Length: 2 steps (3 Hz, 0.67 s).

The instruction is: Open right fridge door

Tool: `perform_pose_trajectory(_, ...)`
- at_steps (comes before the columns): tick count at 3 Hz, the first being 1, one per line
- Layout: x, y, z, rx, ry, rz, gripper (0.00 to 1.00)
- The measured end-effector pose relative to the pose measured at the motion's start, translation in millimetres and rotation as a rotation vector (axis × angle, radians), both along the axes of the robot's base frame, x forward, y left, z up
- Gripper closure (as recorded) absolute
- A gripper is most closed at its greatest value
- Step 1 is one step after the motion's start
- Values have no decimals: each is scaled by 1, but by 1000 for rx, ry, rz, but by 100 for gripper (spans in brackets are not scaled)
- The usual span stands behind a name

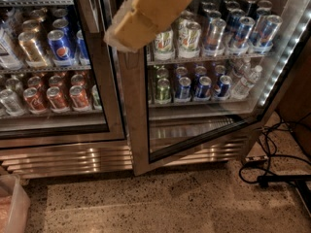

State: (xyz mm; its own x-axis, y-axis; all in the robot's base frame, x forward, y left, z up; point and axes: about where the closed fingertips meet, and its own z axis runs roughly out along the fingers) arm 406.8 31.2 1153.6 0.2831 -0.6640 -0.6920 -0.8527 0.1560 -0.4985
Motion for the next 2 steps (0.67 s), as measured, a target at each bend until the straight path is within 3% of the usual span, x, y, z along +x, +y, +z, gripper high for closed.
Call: perform_pose_trajectory(2,0,0,0,0,0,0,0)
